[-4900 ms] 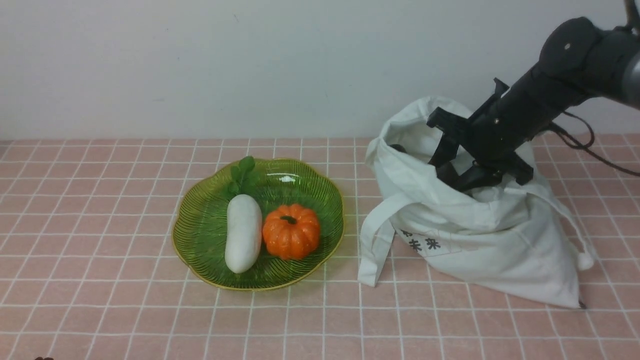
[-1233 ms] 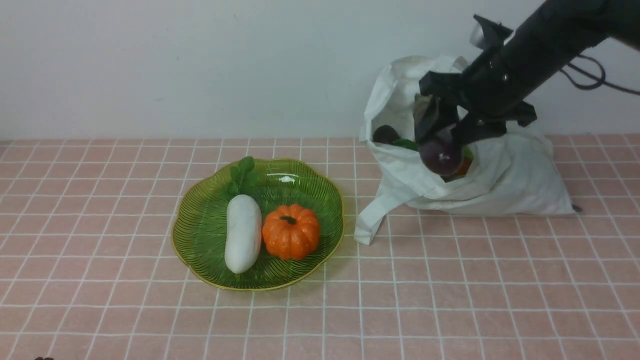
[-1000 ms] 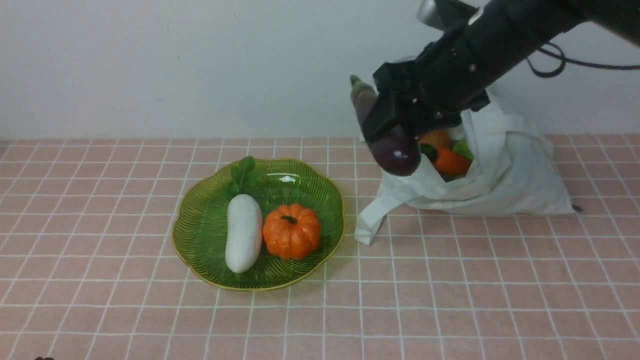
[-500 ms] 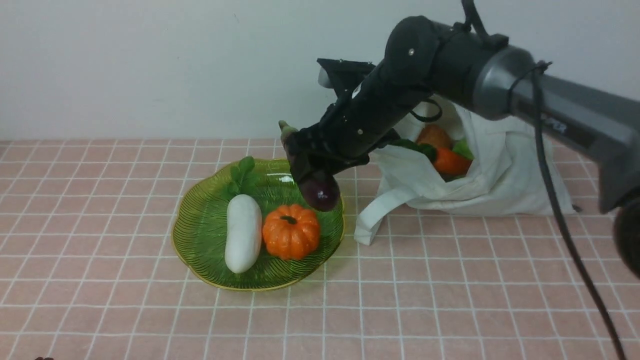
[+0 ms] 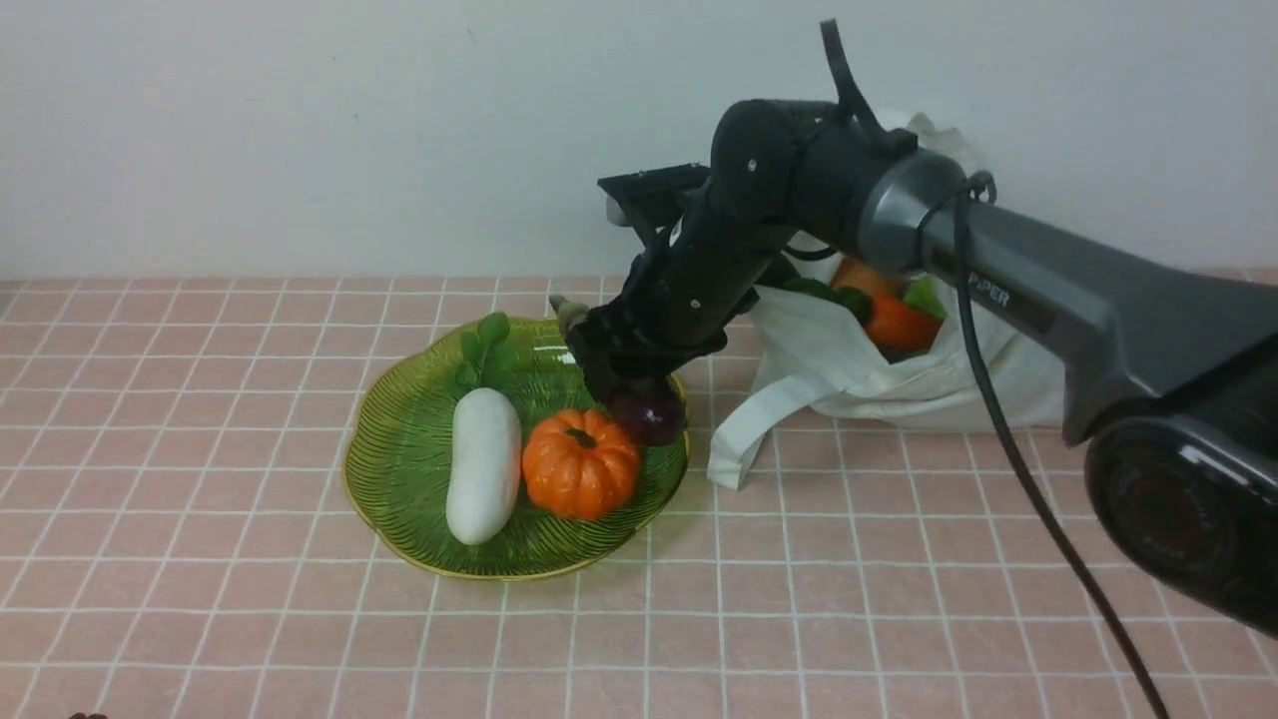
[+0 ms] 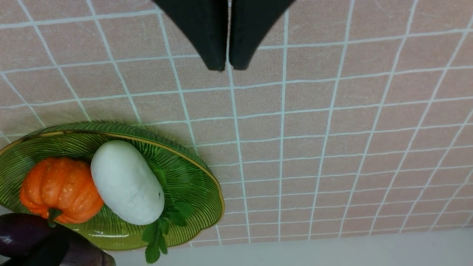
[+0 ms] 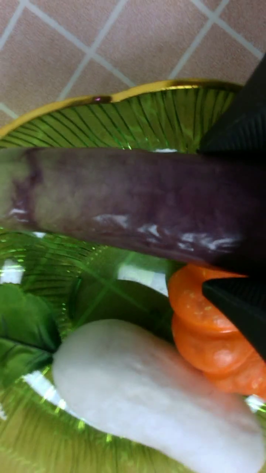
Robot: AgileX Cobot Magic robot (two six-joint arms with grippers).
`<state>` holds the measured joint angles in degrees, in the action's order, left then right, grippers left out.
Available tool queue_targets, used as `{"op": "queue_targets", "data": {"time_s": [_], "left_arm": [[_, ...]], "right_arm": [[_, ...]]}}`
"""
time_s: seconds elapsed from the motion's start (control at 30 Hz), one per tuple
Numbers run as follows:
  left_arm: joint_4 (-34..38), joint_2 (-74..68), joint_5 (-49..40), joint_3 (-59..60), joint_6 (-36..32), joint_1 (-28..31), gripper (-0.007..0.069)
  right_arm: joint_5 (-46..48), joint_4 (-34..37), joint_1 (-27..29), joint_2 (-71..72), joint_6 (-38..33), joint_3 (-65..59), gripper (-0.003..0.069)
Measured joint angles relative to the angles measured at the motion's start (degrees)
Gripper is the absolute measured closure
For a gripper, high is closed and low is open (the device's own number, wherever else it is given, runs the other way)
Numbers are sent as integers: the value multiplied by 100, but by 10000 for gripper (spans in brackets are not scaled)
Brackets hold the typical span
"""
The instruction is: Take vegetables from bag on pink coffee tablecloth place on plate.
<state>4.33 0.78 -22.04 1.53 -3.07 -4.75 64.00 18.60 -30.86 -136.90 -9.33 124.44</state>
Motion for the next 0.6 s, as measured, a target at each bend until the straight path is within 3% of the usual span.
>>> {"op": "queue_targets", "data": {"time_s": [0.1, 0.2, 0.33, 0.4, 0.6], "left_arm": [[0, 0, 0, 0, 0, 0, 630], [0, 0, 0, 0, 0, 0, 630], [0, 0, 0, 0, 0, 0, 630], [0, 0, 0, 0, 0, 0, 630], [0, 0, 0, 0, 0, 0, 630]], "right_arm": [[380, -68, -26, -5, 0, 100, 179], [533, -215, -26, 68, 99, 130, 151], [739, -568, -26, 450, 387, 288, 167], [739, -841, -26, 914, 510, 338, 218], [782, -1398, -26, 2622, 983, 338, 494]]}}
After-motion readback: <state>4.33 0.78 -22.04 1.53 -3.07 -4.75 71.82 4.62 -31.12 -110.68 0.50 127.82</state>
